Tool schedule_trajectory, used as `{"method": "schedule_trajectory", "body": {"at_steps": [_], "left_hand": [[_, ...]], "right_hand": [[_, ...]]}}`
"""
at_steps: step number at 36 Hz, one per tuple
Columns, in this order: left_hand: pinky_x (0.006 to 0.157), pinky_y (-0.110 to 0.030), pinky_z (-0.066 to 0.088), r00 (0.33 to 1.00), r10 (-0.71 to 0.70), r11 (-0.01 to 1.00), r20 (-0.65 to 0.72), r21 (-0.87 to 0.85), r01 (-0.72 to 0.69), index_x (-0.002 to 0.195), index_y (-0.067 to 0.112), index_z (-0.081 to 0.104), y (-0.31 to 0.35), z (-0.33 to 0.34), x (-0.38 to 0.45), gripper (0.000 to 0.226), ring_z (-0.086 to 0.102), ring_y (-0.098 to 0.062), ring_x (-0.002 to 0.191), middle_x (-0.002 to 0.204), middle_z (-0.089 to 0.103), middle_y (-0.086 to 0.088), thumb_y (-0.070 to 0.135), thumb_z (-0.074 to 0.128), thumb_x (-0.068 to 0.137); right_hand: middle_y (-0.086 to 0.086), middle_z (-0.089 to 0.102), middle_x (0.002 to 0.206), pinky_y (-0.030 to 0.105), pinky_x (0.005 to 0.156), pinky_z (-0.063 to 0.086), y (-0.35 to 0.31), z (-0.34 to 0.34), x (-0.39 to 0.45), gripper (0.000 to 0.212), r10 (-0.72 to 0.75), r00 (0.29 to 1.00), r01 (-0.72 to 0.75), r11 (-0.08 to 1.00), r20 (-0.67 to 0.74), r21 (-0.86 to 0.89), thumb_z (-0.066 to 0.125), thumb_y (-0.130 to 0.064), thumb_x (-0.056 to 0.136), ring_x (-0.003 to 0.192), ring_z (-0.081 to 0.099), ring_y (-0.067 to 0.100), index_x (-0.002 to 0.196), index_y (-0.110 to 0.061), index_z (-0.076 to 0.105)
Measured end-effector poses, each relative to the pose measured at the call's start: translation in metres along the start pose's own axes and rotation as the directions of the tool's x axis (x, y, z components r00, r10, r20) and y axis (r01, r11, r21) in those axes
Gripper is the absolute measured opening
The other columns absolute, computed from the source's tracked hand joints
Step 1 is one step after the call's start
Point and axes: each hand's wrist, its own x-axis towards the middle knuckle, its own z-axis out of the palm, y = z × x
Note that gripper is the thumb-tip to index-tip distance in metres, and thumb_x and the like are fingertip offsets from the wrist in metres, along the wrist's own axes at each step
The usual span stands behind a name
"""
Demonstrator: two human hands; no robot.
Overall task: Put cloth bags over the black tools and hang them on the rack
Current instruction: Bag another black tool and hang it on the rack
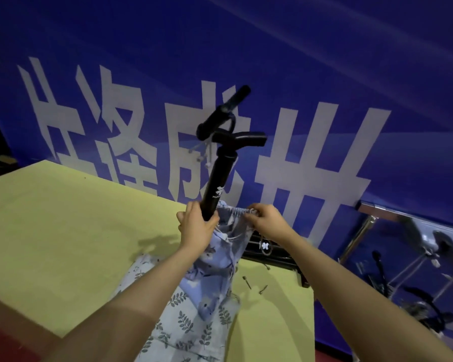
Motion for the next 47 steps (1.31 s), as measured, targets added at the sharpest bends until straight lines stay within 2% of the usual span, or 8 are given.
{"method": "schedule_trajectory", "body": {"at_steps": [5, 8, 14, 19, 29, 35, 40, 47], "left_hand": [[0.082, -0.041, 0.04, 0.999, 0.03, 0.992, 0.022, 0.122, -0.032, 0.108, 0.007, 0.051, 0.004, 0.004, -0.001, 0.033, 0.04, -0.031, 0.104, 0.112, 0.049, -0.01, 0.036, 0.054, 0.092], [0.082, -0.041, 0.04, 0.998, 0.051, 0.987, 0.037, 0.15, -0.056, 0.111, 0.007, 0.049, 0.004, 0.006, -0.001, 0.034, 0.041, -0.032, 0.107, 0.116, 0.049, -0.01, 0.035, 0.053, 0.093], [0.088, -0.04, 0.038, 0.986, 0.083, 0.98, 0.146, 0.168, -0.108, 0.12, 0.006, 0.048, 0.0, 0.004, 0.002, 0.038, 0.042, -0.034, 0.112, 0.122, 0.046, -0.011, 0.022, 0.06, 0.088], [0.083, -0.024, 0.039, 0.929, 0.153, 0.988, 0.336, -0.076, -0.135, 0.131, 0.011, 0.044, 0.004, -0.006, 0.009, 0.055, 0.047, -0.027, 0.116, 0.124, 0.04, -0.009, -0.002, 0.059, 0.081], [0.099, -0.048, 0.046, 0.967, -0.046, 0.976, 0.251, -0.194, 0.097, 0.125, 0.004, 0.05, 0.007, -0.01, 0.017, 0.051, 0.056, -0.034, 0.116, 0.121, 0.06, -0.017, 0.02, 0.067, 0.08], [0.082, 0.0, 0.039, 0.947, 0.281, 0.885, 0.155, -0.423, -0.193, 0.142, 0.018, 0.027, 0.008, -0.022, 0.002, 0.071, 0.048, 0.011, 0.112, 0.128, 0.045, 0.012, 0.004, 0.066, 0.084], [0.094, -0.013, 0.041, 0.901, 0.428, 0.831, 0.075, -0.424, -0.36, 0.108, 0.039, 0.051, 0.016, -0.026, 0.001, 0.033, 0.055, -0.003, 0.11, 0.121, 0.055, -0.005, 0.014, 0.063, 0.09], [0.082, -0.031, 0.049, 0.857, 0.513, 0.858, 0.049, 0.001, -0.514, 0.108, 0.015, 0.061, 0.011, -0.016, 0.006, 0.018, 0.056, -0.015, 0.095, 0.102, 0.061, -0.003, 0.024, 0.056, 0.093]], "right_hand": [[0.005, 0.056, 0.114, 0.02, 0.075, 0.051, -0.013, 0.0, -0.001, 0.035, -0.069, 0.997, 0.065, 0.986, 0.023, 0.152, 0.048, -0.025, 0.099, 0.101, 0.058, 0.018, 0.132, -0.016, 0.046], [-0.003, 0.046, 0.08, 0.012, 0.061, 0.04, -0.027, 0.002, 0.0, 0.051, -0.174, 0.984, 0.164, 0.965, 0.03, 0.203, 0.059, -0.027, 0.093, 0.074, 0.05, 0.005, 0.139, -0.022, 0.038], [-0.018, 0.043, 0.067, 0.007, 0.054, 0.04, -0.046, 0.002, 0.013, 0.038, -0.21, 0.948, 0.28, 0.907, -0.237, 0.316, 0.066, -0.015, 0.088, 0.053, 0.051, -0.015, 0.12, 0.004, 0.055], [0.008, 0.062, 0.11, 0.036, 0.09, 0.051, -0.034, 0.014, 0.015, 0.024, -0.141, 0.968, 0.195, 0.943, -0.207, 0.269, 0.072, -0.022, 0.083, 0.102, 0.061, 0.017, 0.105, -0.02, 0.062], [-0.001, 0.046, 0.098, 0.025, 0.062, 0.038, 0.001, 0.037, 0.005, 0.046, -0.07, 0.991, 0.065, 0.997, -0.117, -0.042, 0.072, -0.039, 0.08, 0.086, 0.05, 0.014, 0.121, -0.023, 0.061], [0.0, 0.045, 0.102, 0.032, 0.072, 0.044, 0.007, 0.043, 0.003, 0.042, -0.017, 0.997, 0.01, 0.996, -0.077, -0.086, 0.071, -0.039, 0.08, 0.091, 0.052, 0.018, 0.119, -0.023, 0.064], [0.004, 0.042, 0.094, 0.042, 0.074, 0.046, 0.011, 0.047, 0.002, 0.024, 0.009, 0.999, -0.013, 0.995, -0.042, -0.1, 0.058, -0.015, 0.087, 0.082, 0.051, 0.025, 0.11, -0.012, 0.065], [0.0, 0.046, 0.089, 0.036, 0.074, 0.043, 0.012, 0.043, 0.001, 0.036, 0.004, 1.0, -0.004, 1.0, 0.026, -0.018, 0.057, -0.009, 0.085, 0.082, 0.051, 0.021, 0.121, -0.014, 0.061]]}}
